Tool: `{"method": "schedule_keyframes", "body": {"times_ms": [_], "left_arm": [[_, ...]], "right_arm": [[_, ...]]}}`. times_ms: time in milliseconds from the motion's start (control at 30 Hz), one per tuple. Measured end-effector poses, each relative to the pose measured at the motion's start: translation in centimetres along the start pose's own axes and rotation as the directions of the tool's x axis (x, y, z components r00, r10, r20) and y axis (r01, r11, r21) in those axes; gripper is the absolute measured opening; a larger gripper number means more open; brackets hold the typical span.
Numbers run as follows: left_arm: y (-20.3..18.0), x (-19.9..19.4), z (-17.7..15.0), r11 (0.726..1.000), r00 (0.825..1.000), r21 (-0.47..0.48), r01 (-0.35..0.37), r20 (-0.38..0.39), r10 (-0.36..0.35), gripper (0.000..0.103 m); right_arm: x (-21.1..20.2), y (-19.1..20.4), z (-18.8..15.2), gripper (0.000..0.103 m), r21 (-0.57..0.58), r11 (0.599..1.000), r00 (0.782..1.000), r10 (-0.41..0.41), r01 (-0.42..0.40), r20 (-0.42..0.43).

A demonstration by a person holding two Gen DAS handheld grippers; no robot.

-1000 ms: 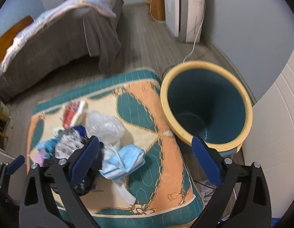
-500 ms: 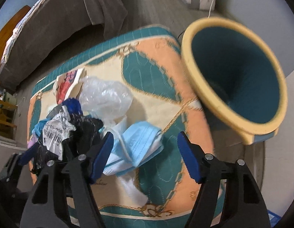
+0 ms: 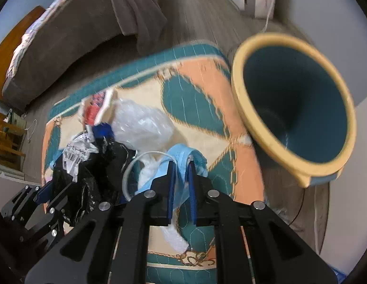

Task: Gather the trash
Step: 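Grasp the black plastic bag with the left gripper while the right gripper grasps the blue face mask, then carry both items over the yellow-rimmed bin and open both grippers to drop them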

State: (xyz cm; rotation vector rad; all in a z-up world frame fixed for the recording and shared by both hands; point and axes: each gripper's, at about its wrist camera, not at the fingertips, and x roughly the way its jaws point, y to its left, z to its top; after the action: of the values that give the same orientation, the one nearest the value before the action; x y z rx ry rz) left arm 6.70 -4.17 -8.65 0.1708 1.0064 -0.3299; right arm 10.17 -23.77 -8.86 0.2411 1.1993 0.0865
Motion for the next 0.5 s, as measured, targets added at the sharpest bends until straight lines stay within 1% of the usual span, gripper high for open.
{"method": "schedule_keyframes", "body": {"times_ms": [33, 133, 167, 300, 433, 500], "left_arm": [[-0.1, -0.5, 0.2, 1.000, 1.000, 0.008, -0.007, 0.016, 0.006, 0.027], [-0.3, -2.3, 1.0, 1.000, 0.997, 0.013, -0.010, 0.074, 0.009, 0.027], [-0.3, -3.0, 1.4, 1.000, 0.995, 0.014, -0.015, 0.099, 0.014, 0.027], [-0.1, -5.2, 2.9, 0.999, 0.982, 0.016, -0.030, 0.184, 0.027, 0.027], [-0.4, -7.0, 3.8, 0.999, 0.968, 0.034, -0.022, 0.252, 0.013, 0.027], [-0.8, -7.7, 4.0, 0.998, 0.960, 0.050, -0.025, 0.279, 0.010, 0.027]], "right_arm": [[-0.5, 0.1, 0.2, 0.010, -0.015, 1.000, 1.000, -0.007, 0.008, 0.009], [-2.9, 0.9, 1.0, 0.010, -0.086, 0.995, 0.996, -0.035, 0.042, 0.081], [-3.8, 1.0, 1.5, 0.010, -0.095, 0.995, 0.994, -0.025, 0.035, 0.108], [-7.1, 0.6, 2.8, 0.010, -0.093, 0.996, 0.982, 0.021, -0.004, 0.186], [-9.7, -0.7, 4.3, 0.010, -0.094, 0.995, 0.971, 0.037, -0.015, 0.236], [-10.7, -1.9, 5.1, 0.010, -0.090, 0.996, 0.965, 0.029, -0.005, 0.259]]}}
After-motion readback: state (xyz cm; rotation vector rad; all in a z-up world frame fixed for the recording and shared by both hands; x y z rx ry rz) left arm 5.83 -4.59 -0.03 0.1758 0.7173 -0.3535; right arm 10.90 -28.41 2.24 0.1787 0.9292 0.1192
